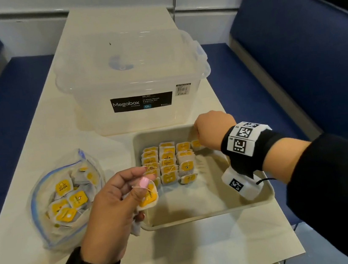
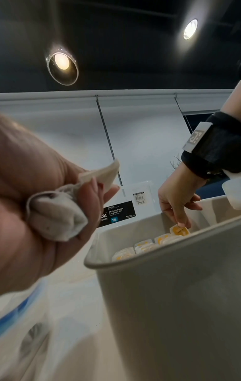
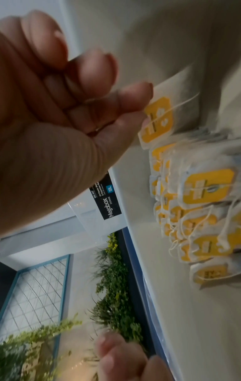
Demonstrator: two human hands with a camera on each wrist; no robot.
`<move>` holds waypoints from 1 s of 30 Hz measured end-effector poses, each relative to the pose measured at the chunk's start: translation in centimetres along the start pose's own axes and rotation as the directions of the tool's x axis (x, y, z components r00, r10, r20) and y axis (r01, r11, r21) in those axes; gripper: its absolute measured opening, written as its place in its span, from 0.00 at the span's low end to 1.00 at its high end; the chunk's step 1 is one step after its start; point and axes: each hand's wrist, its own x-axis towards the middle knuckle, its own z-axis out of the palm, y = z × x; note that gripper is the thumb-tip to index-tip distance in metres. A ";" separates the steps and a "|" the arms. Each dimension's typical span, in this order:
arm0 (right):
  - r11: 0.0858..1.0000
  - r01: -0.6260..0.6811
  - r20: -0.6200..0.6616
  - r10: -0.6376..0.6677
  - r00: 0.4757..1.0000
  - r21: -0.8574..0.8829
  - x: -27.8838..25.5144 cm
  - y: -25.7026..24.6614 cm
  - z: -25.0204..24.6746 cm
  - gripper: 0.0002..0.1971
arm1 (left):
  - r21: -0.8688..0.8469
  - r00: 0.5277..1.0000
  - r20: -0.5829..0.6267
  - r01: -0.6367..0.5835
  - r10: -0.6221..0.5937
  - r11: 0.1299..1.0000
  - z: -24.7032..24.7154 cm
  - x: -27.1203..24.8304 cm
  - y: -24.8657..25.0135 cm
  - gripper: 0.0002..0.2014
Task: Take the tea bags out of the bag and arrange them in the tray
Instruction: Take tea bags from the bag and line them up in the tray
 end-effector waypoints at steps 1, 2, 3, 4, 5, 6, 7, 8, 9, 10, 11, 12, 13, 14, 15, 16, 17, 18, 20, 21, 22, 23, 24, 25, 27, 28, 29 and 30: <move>1.000 -0.014 -0.002 0.014 1.000 0.012 0.0 -0.1 0.1 0.05 | 0.003 1.000 0.003 0.002 -0.002 1.000 0.0 0.0 0.0 0.10; 0.999 -0.028 -0.004 0.028 1.000 0.022 0.0 -0.1 0.2 0.06 | 0.006 1.000 0.008 0.002 -0.002 1.000 -0.1 0.0 0.0 0.10; 0.999 -0.044 -0.005 0.044 0.999 0.027 0.1 -0.1 0.3 0.07 | 0.008 1.000 0.011 0.001 -0.001 1.000 -0.1 0.0 0.0 0.10; 0.998 -0.060 -0.006 0.060 0.998 0.032 0.1 -0.1 0.5 0.07 | 0.010 1.000 0.016 -0.002 0.002 1.000 -0.1 0.0 0.0 0.10; 0.997 -0.075 -0.007 0.075 0.997 0.037 0.0 -0.1 0.6 0.08 | 0.010 1.000 0.020 -0.003 0.003 1.000 -0.2 0.0 0.0 0.11; 0.995 -0.087 -0.008 0.088 0.996 0.040 0.0 -0.1 0.7 0.08 | 0.011 1.000 0.025 -0.003 0.003 1.000 -0.2 0.0 0.0 0.11; 0.994 -0.097 -0.009 0.098 0.995 0.042 -0.1 -0.1 0.8 0.08 | 0.014 1.000 0.030 0.000 0.000 1.000 -0.2 0.0 0.0 0.11; 0.994 -0.105 -0.009 0.106 0.994 0.043 -0.2 -0.1 0.8 0.08 | 0.017 0.999 0.035 0.003 -0.003 1.000 -0.2 0.0 0.0 0.10; 0.993 -0.111 -0.008 0.111 0.994 0.043 -0.3 -0.1 0.8 0.08 | 0.019 0.999 0.040 0.005 -0.005 1.000 -0.2 0.0 0.0 0.10; 0.993 -0.115 -0.005 0.115 0.993 0.041 -0.3 -0.1 0.8 0.07 | 0.023 0.999 0.045 0.007 -0.008 1.000 -0.3 0.0 -0.1 0.11; 0.992 -0.119 0.001 0.119 0.993 0.037 -0.5 -0.2 0.7 0.06 | 0.028 0.999 0.050 0.012 -0.013 1.000 -0.3 0.0 -0.1 0.11; 0.992 -0.121 0.009 0.121 0.993 0.031 -0.6 -0.2 0.6 0.05 | 0.033 0.998 0.055 0.018 -0.020 0.999 -0.3 0.0 -0.2 0.12; 0.992 -0.120 0.018 0.120 0.993 0.024 -0.7 -0.3 0.5 0.04 | 0.040 0.998 0.059 0.026 -0.028 0.999 -0.3 0.0 -0.3 0.13; 0.993 -0.119 0.028 0.119 0.993 0.017 -0.9 -0.3 0.4 0.04 | 0.049 0.997 0.062 0.032 -0.035 0.998 -0.3 0.0 -0.4 0.14; 0.993 -0.117 0.035 0.116 0.993 0.009 -1.0 -0.4 0.4 0.04 | 0.062 0.997 0.066 0.036 -0.040 0.997 -0.3 0.0 -0.5 0.14; 0.994 -0.112 0.040 0.112 0.993 -0.002 -1.2 -0.4 0.4 0.04 | 0.076 0.997 0.070 0.038 -0.044 0.996 -0.4 0.0 -0.5 0.13; 0.994 -0.106 0.044 0.107 0.993 -0.014 -1.3 -0.5 0.4 0.04 | 0.087 0.996 0.075 0.040 -0.047 0.995 -0.4 0.1 -0.6 0.12; 0.994 -0.102 0.047 0.103 0.994 -0.027 -1.4 -0.5 0.4 0.04 | 0.097 0.996 0.079 0.040 -0.048 0.994 -0.5 0.1 -0.6 0.10; 0.995 -0.089 0.057 0.092 0.994 -0.048 -1.6 -0.6 0.2 0.04 | 0.116 0.995 0.084 0.037 -0.047 0.993 -0.7 0.2 -0.6 0.10; 0.995 -0.080 0.063 0.084 0.994 -0.057 -1.6 -0.6 0.2 0.04 | 0.123 0.995 0.086 0.037 -0.048 0.992 -0.7 0.2 -0.6 0.10; 0.995 -0.072 0.069 0.077 0.995 -0.069 -1.6 -0.6 0.1 0.04 | 0.128 0.995 0.086 0.035 -0.047 0.991 -0.7 0.2 -0.6 0.10; 0.995 -0.061 0.071 0.067 0.995 -0.084 -1.7 -0.6 -0.1 0.03 | 0.127 0.995 0.087 0.033 -0.044 0.991 -0.7 0.2 -0.6 0.10; 0.994 -0.051 0.071 0.058 0.996 -0.100 -1.6 -0.6 -0.2 0.03 | 0.124 0.995 0.089 0.030 -0.041 0.992 -0.7 0.2 -0.6 0.10; 0.993 -0.041 0.065 0.049 0.997 -0.115 -1.6 -0.6 -0.3 0.04 | 0.120 0.995 0.091 0.029 -0.040 0.992 -0.7 0.2 -0.6 0.10; 0.990 -0.026 0.057 0.034 0.998 -0.137 -1.3 -0.4 -0.5 0.05 | 0.115 0.995 0.093 0.026 -0.037 0.993 -0.7 0.2 -0.6 0.11; 0.990 -0.021 0.059 0.030 0.998 -0.141 -1.1 -0.3 -0.5 0.05 | 0.108 0.995 0.094 0.023 -0.033 0.994 -0.8 0.2 -0.6 0.11; 0.990 -0.020 0.059 0.029 0.998 -0.141 -1.0 -0.2 -0.5 0.05 | 0.095 0.995 0.094 0.019 -0.028 0.995 -0.8 0.2 -0.6 0.11; 0.990 -0.020 0.053 0.028 0.998 -0.136 -0.9 -0.2 -0.6 0.06 | 0.079 0.996 0.089 0.013 -0.020 0.997 -0.7 0.3 -0.6 0.11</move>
